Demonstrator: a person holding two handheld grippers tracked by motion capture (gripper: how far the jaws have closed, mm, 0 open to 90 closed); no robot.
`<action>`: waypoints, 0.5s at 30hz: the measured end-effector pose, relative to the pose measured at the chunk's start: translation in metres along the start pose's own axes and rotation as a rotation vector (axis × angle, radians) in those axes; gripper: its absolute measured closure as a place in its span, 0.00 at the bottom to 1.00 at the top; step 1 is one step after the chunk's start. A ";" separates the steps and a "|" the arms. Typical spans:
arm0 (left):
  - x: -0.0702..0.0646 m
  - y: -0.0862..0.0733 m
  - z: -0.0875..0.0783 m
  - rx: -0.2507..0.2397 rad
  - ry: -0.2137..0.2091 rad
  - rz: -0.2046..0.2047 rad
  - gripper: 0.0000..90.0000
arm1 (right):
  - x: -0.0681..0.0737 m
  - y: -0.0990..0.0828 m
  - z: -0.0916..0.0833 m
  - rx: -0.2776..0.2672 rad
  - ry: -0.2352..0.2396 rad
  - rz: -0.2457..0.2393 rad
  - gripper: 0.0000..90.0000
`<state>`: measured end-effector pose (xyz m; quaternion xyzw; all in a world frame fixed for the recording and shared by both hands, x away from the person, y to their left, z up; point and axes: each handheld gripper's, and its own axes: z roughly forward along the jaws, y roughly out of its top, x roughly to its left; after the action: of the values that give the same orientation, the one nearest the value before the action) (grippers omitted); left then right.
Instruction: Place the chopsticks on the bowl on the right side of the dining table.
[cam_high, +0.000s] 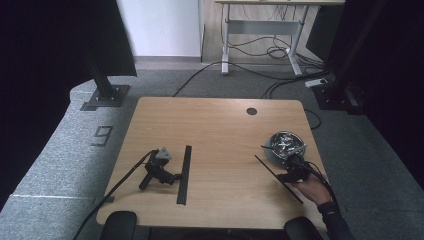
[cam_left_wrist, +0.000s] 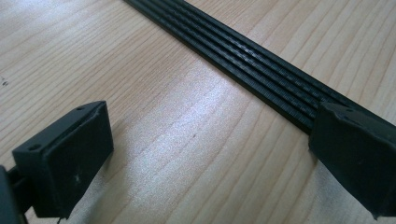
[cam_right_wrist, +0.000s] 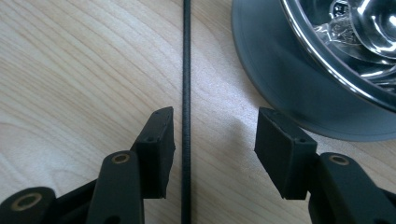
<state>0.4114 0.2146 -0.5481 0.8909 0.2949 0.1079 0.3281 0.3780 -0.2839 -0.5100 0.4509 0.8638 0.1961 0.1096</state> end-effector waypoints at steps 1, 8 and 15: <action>0.000 0.000 0.000 0.000 0.000 0.000 0.00 | 0.000 0.002 -0.001 0.011 0.003 -0.005 0.52; 0.000 0.000 0.000 0.000 0.000 0.000 0.00 | 0.004 0.018 0.002 0.130 0.024 -0.061 0.57; 0.000 0.000 0.000 0.000 0.001 -0.001 0.00 | 0.008 0.028 0.012 0.228 0.021 -0.104 0.70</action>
<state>0.4113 0.2145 -0.5481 0.8908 0.2954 0.1079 0.3280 0.3985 -0.2605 -0.5089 0.4129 0.9039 0.0953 0.0584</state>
